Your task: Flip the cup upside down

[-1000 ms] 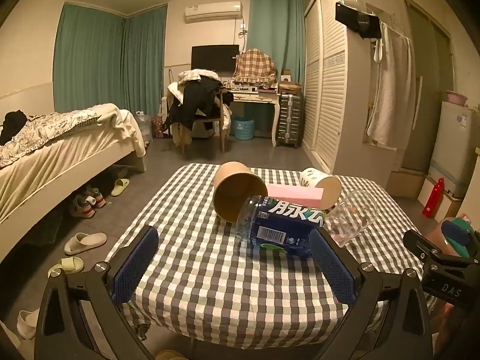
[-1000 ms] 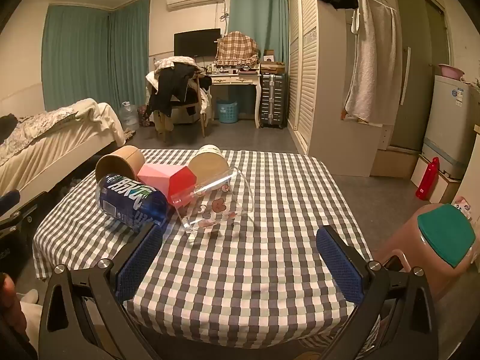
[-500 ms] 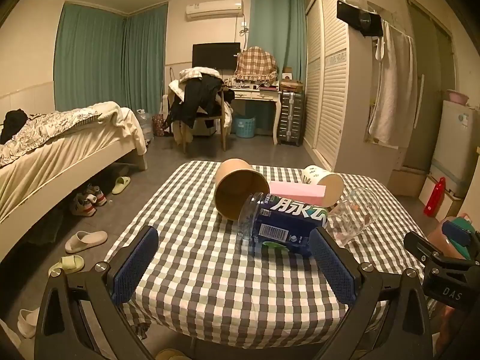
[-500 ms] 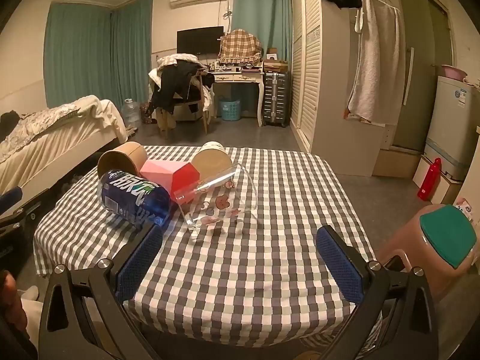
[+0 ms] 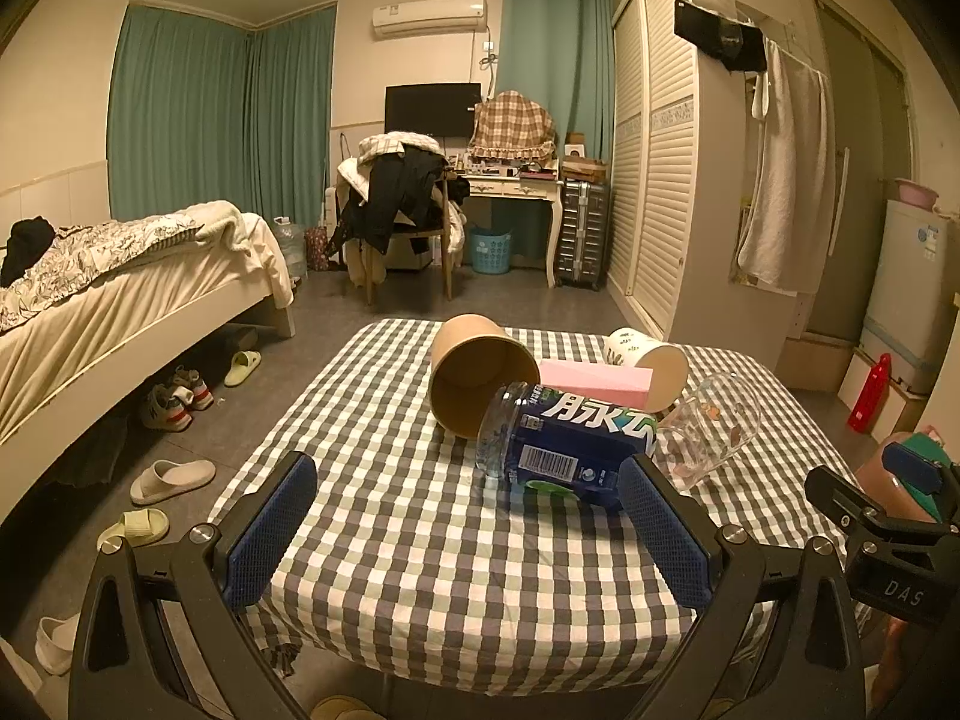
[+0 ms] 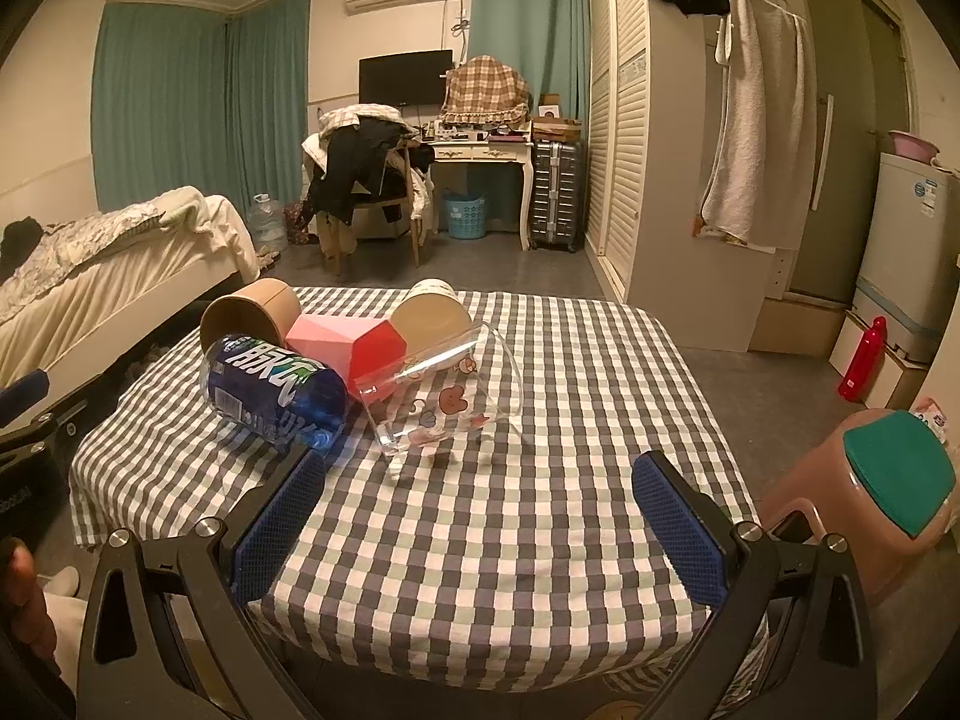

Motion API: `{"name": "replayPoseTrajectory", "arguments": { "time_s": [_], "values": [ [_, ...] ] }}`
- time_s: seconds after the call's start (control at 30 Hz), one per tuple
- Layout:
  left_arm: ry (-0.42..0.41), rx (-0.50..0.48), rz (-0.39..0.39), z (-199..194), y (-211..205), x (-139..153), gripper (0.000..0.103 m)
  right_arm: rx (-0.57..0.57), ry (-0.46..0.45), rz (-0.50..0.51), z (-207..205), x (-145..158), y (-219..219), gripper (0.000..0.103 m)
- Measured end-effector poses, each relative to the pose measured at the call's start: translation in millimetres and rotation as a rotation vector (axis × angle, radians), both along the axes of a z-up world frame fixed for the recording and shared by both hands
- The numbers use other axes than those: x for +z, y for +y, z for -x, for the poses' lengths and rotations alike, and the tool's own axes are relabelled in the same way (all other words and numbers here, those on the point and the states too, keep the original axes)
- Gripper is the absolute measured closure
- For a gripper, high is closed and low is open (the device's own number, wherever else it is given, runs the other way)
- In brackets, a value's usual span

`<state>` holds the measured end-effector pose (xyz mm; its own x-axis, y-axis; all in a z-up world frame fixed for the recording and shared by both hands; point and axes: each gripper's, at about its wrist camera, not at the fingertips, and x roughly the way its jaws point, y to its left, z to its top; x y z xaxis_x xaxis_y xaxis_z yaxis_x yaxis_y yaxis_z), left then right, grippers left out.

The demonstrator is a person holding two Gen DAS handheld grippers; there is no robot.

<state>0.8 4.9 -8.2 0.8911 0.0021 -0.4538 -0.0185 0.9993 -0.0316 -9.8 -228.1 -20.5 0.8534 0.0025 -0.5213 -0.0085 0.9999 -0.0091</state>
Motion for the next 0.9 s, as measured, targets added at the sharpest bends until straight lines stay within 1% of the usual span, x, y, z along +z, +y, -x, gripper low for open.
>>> {"name": "replayPoseTrajectory", "arguments": {
  "time_s": [0.9],
  "values": [
    [0.005, 0.002, -0.001, 0.2, 3.7, -2.9, 0.0, 0.006, 0.004, 0.002, 0.1, -1.7, 1.2, 0.0]
  ]
}}
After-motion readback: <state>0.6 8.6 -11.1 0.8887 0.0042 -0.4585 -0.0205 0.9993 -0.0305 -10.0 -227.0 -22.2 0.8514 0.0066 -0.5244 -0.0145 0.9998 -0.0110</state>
